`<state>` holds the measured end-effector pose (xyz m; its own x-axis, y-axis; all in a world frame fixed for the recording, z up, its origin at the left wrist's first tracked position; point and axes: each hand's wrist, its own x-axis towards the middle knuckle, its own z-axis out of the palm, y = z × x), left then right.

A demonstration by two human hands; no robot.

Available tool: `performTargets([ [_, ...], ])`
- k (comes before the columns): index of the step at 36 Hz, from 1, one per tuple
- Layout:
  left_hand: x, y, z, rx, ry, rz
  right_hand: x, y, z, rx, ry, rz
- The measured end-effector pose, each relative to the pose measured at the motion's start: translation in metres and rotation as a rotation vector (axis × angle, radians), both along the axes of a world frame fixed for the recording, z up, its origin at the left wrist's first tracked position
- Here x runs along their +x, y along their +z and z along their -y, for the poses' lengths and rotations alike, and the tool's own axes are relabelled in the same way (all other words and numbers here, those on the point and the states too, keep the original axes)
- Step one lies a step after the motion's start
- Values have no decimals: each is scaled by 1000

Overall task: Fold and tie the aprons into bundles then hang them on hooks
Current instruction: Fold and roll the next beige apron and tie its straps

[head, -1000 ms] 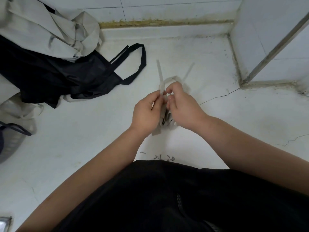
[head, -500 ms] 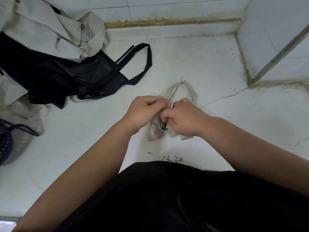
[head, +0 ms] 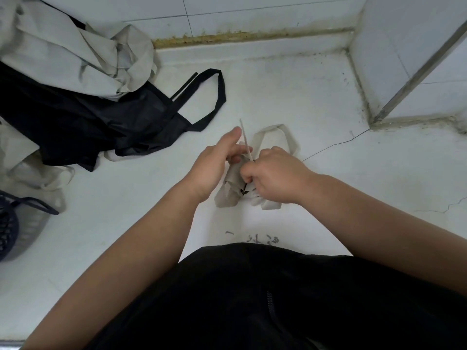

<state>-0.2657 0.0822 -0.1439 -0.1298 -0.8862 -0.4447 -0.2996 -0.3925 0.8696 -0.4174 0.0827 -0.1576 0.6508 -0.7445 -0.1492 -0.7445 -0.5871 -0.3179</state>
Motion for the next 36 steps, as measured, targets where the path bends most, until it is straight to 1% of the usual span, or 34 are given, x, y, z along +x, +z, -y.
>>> performTargets([
  [4,2,-1,-5,-100,-75,44,0,0,-3,-18,-34,22],
  [7,1,-7,-4,-128,-4,68,2,1,-2,-20,6,-67],
  [11,0,-11,-4,-125,66,30,3,4,-3,8,-30,-61],
  [13,-2,-11,-5,-121,117,-26,0,2,-5,23,-119,44],
  [17,-2,-16,-6,-118,253,-104,-5,-6,-12,30,-395,325],
  [18,-2,-17,-6,-119,268,-123,-5,-7,-13,-5,-450,349],
  [21,-7,-18,-8,-129,292,-166,-2,-12,-15,-78,-536,295],
  [22,-9,-18,-9,-140,294,-167,-1,-14,-14,-58,-577,285],
  [24,-10,-19,-9,-161,293,-165,1,-12,-11,35,-683,317],
  [26,-10,-20,-10,-176,296,-172,2,-10,-8,104,-745,345],
  [28,-11,-20,-10,-182,291,-199,1,-8,-5,197,-730,339],
  [32,-11,-20,-10,-165,259,-248,1,-7,-3,434,-680,465],
  [36,-11,-22,-10,-115,273,-290,1,4,-2,566,-671,573],
])
